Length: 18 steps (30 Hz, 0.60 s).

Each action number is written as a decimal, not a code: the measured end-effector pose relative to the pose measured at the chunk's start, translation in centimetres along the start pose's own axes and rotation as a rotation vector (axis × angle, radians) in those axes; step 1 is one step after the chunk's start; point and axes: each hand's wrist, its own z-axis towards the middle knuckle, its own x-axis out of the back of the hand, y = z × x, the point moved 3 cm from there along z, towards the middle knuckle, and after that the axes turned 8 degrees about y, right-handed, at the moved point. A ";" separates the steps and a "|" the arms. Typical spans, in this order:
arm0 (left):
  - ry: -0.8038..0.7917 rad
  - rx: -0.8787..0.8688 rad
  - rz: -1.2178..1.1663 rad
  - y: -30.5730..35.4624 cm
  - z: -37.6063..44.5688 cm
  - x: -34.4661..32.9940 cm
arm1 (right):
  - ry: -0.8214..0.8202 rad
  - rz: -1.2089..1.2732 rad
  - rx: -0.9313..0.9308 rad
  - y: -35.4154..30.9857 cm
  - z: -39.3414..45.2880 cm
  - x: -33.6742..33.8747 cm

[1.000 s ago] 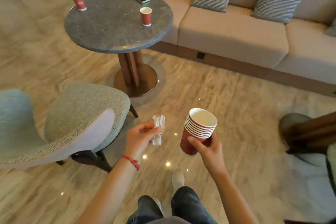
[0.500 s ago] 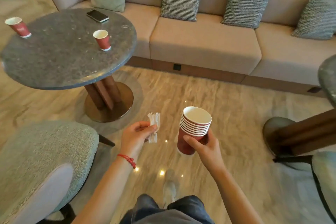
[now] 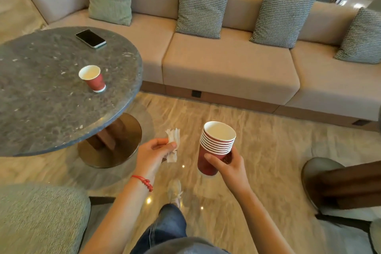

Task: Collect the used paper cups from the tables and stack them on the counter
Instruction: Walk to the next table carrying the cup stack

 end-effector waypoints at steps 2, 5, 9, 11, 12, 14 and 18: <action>-0.005 -0.002 -0.013 2.0 3.3 -0.8 | 0.008 0.004 0.012 -1.2 3.5 -1.5; 0.001 -0.010 -0.024 5.1 7.8 -1.5 | -0.011 -0.016 0.021 -3.2 8.4 -3.9; 0.010 -0.005 -0.046 8.3 13.0 -2.0 | -0.044 -0.025 0.028 -5.5 13.8 -7.0; 0.028 0.002 -0.049 9.3 15.1 -2.5 | -0.058 -0.026 0.035 -6.3 16.1 -8.1; 0.039 0.007 -0.052 9.7 16.0 -2.6 | -0.064 -0.034 0.035 -6.7 17.0 -8.6; 0.071 0.020 -0.072 10.2 17.5 -2.7 | -0.076 -0.053 0.039 -7.3 18.9 -9.7; 0.179 0.042 -0.120 11.1 20.3 -2.0 | -0.142 -0.067 0.048 -8.8 23.1 -12.5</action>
